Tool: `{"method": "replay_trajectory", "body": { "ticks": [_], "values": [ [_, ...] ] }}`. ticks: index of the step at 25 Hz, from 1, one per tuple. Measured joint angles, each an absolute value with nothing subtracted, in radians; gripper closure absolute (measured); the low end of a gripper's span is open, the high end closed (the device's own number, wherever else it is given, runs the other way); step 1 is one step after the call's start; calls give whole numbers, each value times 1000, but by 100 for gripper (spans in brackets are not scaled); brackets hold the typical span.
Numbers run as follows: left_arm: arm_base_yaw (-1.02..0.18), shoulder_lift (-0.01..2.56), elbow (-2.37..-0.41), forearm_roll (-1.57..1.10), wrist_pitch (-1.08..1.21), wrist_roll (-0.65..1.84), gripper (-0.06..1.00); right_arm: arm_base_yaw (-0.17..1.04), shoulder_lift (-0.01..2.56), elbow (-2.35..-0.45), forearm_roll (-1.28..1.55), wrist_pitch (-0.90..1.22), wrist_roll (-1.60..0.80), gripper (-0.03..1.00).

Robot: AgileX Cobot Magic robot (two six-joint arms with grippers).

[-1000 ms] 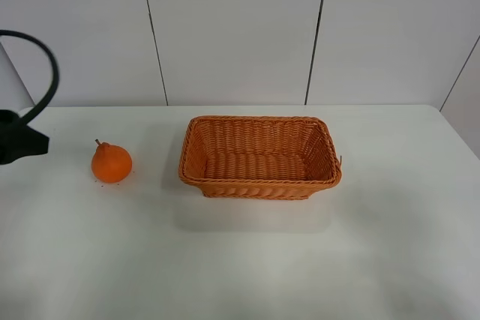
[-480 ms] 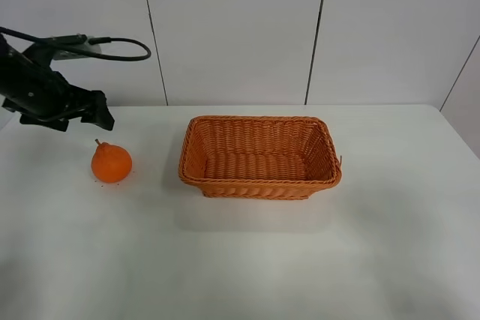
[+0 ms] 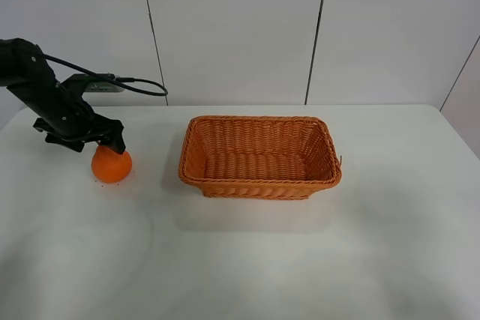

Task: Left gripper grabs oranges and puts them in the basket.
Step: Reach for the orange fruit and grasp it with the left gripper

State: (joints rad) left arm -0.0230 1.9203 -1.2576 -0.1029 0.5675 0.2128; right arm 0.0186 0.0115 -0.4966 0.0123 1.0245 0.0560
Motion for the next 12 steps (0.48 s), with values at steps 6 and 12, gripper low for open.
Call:
{"method": "replay_trajectory", "body": {
  "ticks": [6,12],
  "values": [
    [-23,1972,-1271,-97,508,213,-1,19,12,-497,12,1024,56,27],
    [-23,2024,-1295,-96,507,213,-1,19,12,-497,12,1024,56,27]
  ]
}}
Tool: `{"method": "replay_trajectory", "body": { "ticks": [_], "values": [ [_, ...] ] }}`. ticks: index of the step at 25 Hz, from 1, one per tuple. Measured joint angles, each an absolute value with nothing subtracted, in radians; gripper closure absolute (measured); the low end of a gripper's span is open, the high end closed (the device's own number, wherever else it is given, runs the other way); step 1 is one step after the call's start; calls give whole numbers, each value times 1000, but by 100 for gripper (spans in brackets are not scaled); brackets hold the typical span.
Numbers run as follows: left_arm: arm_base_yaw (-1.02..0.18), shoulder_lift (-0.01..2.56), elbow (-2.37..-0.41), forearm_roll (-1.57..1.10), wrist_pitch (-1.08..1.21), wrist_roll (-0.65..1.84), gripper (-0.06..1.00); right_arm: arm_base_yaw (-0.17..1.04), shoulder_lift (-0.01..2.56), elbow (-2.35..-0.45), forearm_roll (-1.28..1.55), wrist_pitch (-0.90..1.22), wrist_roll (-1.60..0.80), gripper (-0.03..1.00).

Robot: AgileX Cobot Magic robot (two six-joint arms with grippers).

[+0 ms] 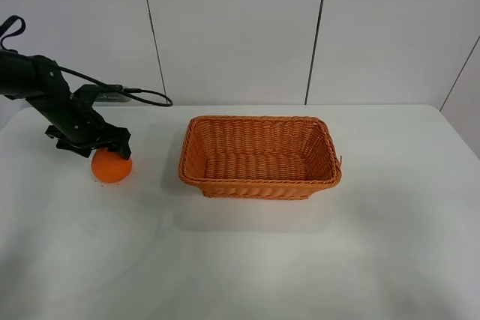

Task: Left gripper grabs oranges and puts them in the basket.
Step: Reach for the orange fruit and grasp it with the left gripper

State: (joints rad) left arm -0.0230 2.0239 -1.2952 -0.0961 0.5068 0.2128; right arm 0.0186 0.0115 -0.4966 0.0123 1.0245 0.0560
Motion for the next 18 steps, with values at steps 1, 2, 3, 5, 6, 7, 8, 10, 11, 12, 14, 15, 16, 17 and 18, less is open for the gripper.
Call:
{"method": "replay_trajectory", "body": {
  "ticks": [1,2,3,5,6,7,8,10,11,12,14,15,16,17,18],
  "values": [
    [-23,2026,-1295,-96,507,213,-1,19,12,-497,12,1024,56,27],
    [-23,2028,-1295,-95,507,213,-1,19,12,-497,12,1024,56,27],
    [-23,2031,-1295,-94,506,213,-1,19,12,-497,12,1024,56,27],
    [-23,2038,-1296,-88,505,213,-1,19,12,-497,12,1024,56,27],
    [-23,2046,-1296,-88,505,213,-1,19,12,-497,12,1024,56,27],
    [-23,2052,-1296,-88,505,213,-1,19,12,-497,12,1024,56,27],
    [-23,2061,-1296,-88,505,213,-1,19,12,-497,12,1024,56,27],
    [-23,2072,-1296,-87,506,213,1,19,12,-497,12,1024,56,27],
    [-23,2075,-1296,-87,506,213,1,19,12,-497,12,1024,56,27],
    [-23,2076,-1296,-86,506,213,3,19,12,-497,12,1024,56,27],
    [-23,2077,-1296,-85,506,213,6,19,12,-497,12,1024,56,27],
    [-23,2077,-1296,-85,506,213,8,19,12,-497,12,1024,56,27],
    [-23,2077,-1296,-85,506,213,12,19,12,-497,12,1024,56,27],
    [-23,2077,-1296,-85,505,214,17,19,12,-497,12,1024,56,27],
    [-23,2077,-1296,-85,504,216,22,19,12,-497,12,1024,56,27]
  ]
}}
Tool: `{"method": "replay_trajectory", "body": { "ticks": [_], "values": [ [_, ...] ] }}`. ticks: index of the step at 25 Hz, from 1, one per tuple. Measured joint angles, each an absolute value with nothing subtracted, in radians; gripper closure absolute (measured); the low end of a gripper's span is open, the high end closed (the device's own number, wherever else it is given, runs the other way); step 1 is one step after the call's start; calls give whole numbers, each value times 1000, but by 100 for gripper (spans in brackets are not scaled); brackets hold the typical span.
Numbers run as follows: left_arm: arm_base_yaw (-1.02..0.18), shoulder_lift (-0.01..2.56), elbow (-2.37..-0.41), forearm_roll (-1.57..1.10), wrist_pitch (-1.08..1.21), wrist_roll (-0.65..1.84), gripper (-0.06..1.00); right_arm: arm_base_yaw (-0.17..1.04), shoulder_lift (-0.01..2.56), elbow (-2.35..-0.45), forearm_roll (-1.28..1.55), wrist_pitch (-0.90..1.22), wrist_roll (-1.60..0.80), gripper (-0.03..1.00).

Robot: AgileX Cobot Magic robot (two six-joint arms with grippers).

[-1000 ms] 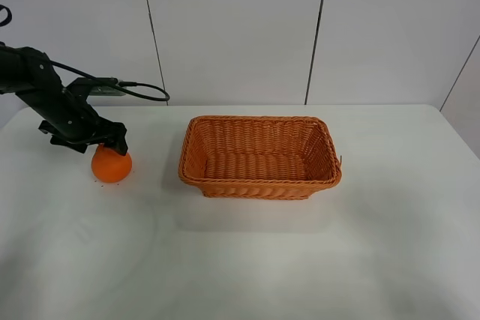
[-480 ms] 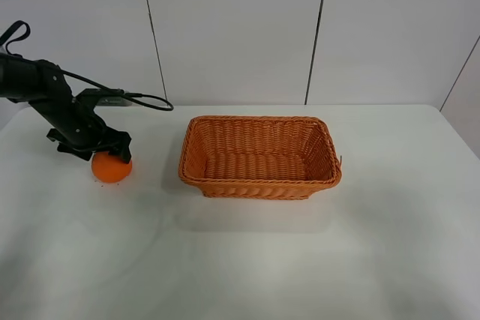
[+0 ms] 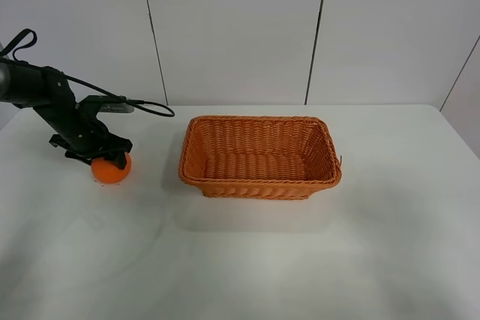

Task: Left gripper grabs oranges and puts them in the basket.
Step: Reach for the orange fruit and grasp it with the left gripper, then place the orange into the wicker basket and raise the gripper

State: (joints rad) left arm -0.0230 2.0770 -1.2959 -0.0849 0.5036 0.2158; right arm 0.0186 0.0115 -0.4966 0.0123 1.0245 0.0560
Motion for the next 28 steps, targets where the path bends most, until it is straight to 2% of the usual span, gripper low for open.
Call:
{"method": "replay_trajectory", "body": {
  "ticks": [5,6,22,28],
  "values": [
    [-23,2077,-1302,-85,503,223,63,19,12,-497,12,1024,56,27],
    [-23,2076,-1302,-85,503,223,69,19,12,-497,12,1024,56,27],
    [-26,1936,-1302,-84,586,225,70,19,12,-497,12,1024,56,27],
    [-100,1761,-1302,-81,639,225,70,19,12,-497,12,1024,56,27]
  ]
}}
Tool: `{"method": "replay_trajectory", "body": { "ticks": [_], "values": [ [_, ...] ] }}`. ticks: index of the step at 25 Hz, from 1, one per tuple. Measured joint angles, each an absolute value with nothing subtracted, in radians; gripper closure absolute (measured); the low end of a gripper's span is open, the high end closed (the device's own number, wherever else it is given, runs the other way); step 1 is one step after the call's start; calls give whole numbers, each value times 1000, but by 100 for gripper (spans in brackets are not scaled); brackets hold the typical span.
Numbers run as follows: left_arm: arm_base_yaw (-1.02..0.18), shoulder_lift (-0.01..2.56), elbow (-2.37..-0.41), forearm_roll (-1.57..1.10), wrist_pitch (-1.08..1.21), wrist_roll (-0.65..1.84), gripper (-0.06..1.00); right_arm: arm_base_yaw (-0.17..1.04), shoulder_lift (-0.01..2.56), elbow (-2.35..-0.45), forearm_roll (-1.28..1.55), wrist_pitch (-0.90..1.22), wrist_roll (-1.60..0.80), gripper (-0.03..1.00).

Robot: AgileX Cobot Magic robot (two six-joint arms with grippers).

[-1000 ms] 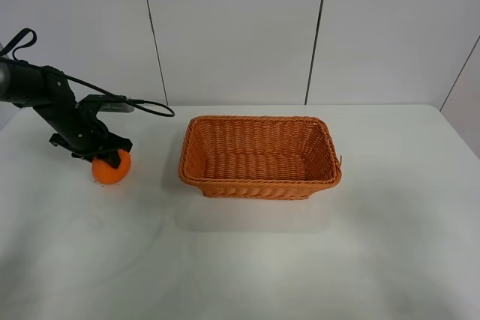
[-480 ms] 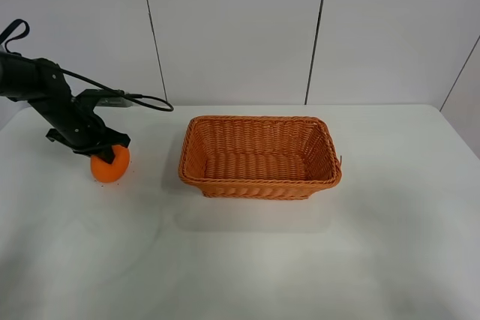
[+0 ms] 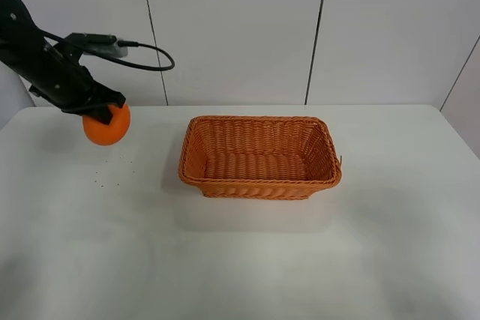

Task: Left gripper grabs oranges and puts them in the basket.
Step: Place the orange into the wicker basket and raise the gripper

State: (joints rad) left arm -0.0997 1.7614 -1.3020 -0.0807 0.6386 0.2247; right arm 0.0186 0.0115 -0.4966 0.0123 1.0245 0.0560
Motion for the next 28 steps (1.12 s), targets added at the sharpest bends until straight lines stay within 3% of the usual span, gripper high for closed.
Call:
{"method": "replay_trajectory", "body": {
  "ticks": [9,17,28],
  "values": [
    [-345,1656,-1416,-82,669,175,70,19,12,-497,12,1024,56,27],
    [-505,1840,-1603,-83,683,107,70,19,12,-497,12,1024,56,27],
    [-606,2139,-1809,-137,690,103,70,19,12,-497,12,1024,56,27]
  ]
}}
